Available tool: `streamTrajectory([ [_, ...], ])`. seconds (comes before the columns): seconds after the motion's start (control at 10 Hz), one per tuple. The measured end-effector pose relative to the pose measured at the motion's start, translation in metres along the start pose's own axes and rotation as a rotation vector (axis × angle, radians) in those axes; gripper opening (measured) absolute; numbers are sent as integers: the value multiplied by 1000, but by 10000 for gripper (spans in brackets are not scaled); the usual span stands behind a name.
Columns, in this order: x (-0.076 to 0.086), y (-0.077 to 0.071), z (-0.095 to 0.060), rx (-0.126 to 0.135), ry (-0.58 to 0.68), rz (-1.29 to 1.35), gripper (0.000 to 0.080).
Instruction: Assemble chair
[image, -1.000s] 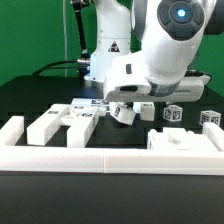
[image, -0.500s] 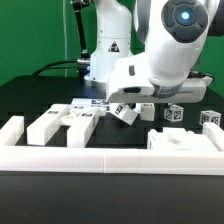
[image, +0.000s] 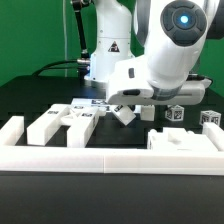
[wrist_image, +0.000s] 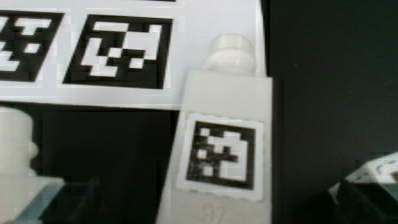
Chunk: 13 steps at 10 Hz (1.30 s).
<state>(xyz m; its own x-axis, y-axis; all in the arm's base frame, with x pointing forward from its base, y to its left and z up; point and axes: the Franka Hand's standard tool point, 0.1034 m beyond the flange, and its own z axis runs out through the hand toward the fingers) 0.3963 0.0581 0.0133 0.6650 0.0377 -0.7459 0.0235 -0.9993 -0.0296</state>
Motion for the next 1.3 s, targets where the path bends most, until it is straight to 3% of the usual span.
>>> streamTrajectory([
  [0.3,3,1,5,0,-2,0,649],
  [0.4,3,2,5,2,-2,2,487],
  [0.5,3,3,6,2,-4,3,487],
  [0.6,3,3,6,2,-5,3,349],
  [0.7,3,3,7,2,-5,3,290],
  [1.1,6,1,-4,3,10,-7,290],
  [1.3,8,-1,-27,5,34,-56,290],
])
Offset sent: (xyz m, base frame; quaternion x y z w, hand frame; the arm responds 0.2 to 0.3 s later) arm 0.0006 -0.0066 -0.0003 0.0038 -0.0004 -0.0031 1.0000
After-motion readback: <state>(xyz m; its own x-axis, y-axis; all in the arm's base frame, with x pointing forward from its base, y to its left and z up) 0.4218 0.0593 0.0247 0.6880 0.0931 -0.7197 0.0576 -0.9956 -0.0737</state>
